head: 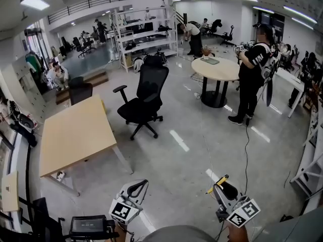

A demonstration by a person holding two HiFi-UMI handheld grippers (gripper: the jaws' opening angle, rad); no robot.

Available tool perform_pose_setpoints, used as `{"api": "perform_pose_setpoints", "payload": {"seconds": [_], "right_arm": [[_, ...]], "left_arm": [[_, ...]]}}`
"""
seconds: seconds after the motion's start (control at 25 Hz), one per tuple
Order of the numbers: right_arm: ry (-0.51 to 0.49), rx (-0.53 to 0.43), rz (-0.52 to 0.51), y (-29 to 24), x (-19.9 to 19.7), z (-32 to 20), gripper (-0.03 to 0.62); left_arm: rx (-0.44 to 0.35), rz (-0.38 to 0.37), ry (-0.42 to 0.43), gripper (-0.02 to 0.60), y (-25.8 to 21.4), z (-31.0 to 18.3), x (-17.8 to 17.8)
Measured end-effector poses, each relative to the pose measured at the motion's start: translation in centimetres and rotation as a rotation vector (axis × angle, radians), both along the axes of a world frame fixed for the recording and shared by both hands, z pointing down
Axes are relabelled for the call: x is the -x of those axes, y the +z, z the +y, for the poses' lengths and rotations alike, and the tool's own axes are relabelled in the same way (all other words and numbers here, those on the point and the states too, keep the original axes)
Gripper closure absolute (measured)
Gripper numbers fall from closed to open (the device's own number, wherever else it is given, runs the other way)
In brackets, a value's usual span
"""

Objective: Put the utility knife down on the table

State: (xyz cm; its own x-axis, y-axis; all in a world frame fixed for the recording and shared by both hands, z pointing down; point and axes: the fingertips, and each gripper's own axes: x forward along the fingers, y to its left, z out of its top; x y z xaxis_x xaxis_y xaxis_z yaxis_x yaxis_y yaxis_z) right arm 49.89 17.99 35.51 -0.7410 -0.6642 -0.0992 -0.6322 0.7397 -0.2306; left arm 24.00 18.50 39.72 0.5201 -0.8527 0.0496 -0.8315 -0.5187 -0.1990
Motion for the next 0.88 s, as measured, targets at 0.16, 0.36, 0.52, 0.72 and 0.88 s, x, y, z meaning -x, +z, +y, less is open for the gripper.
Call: {"api": "perform_pose_setpoints", "payload": {"seconds": [0.16,0.36,0.52,0.72,0.88], "right_arm": [[-0.031,-0.013,0.005,0.1,-1.5,-2.9,0.477],[-0.052,-0.002,-0.009,0.9,-1.9,-5.2,0.477],[-0.062,0.019,-0.005,1.7,-1.3,-6.7,0.477],[-0.040,0.017,-0.010,1.1,-0.4,-9.2,0.477],[-0.020,0.009,0.009,0.5,1.0,-11.3,0.477]], "left_arm": [[-0.015,-0.005,-0.025,0.577,-0.1,-1.9,-1.6],[0.005,-0.012,-0.045,0.577,0.7,-3.6,-2.0],[0.016,-0.018,-0.053,0.577,0.8,-5.1,-1.4],[0.000,-0.007,-0.038,0.577,0.3,-8.4,-0.3],[-0.010,-0.015,-0.018,0.577,-0.4,-11.2,1.4]]}}
